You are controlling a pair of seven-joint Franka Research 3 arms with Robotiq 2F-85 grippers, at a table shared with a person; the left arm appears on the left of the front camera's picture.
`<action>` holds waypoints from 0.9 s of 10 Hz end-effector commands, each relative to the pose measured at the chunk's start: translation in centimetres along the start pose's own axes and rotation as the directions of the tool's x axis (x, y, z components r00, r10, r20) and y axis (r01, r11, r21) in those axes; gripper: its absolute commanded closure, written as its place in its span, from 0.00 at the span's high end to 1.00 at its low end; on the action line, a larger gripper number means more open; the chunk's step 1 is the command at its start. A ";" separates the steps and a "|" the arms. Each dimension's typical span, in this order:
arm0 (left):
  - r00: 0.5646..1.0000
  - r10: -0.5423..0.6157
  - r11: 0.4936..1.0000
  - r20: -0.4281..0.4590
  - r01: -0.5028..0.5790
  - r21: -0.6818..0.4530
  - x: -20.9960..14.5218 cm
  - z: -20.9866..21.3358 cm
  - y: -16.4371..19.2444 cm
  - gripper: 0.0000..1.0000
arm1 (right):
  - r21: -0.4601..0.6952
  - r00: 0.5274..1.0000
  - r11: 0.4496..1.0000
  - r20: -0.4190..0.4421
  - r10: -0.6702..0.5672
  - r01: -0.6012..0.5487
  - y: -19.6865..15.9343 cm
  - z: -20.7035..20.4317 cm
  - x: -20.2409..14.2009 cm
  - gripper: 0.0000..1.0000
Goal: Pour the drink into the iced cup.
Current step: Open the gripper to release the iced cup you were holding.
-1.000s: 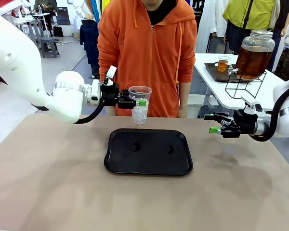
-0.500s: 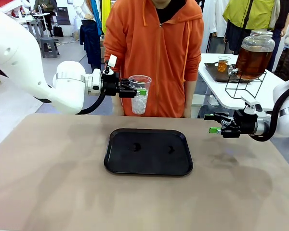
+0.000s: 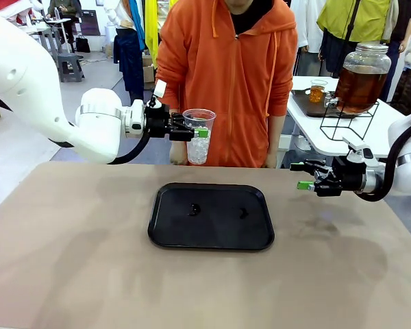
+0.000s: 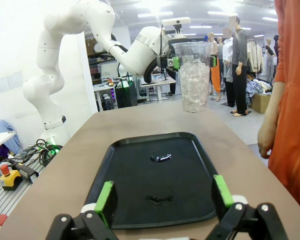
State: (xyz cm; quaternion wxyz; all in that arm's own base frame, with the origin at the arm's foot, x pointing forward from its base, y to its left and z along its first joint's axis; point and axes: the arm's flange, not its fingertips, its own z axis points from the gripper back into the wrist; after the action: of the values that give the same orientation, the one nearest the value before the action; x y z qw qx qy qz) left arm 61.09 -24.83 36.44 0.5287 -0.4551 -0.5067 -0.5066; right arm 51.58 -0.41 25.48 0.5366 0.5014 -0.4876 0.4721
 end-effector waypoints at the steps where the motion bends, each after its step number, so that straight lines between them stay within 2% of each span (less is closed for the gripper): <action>1: 1.000 -0.005 1.000 0.005 0.005 -0.004 0.3 -0.1 -0.2 0.80 | -0.001 1.000 1.000 0.004 -0.003 0.003 -0.1 -0.2 0.3 1.00; 9: 1.000 -0.005 1.000 0.005 0.005 -0.004 0.3 -0.1 -0.2 0.80 | -0.001 1.000 1.000 0.004 -0.003 0.003 -0.1 -0.2 0.3 1.00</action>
State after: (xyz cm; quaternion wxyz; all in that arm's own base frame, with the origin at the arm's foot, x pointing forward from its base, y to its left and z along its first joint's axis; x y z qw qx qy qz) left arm 61.09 -24.83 36.44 0.5287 -0.4551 -0.5066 -0.5066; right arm 51.58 -0.41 25.48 0.5366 0.5014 -0.4876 0.4721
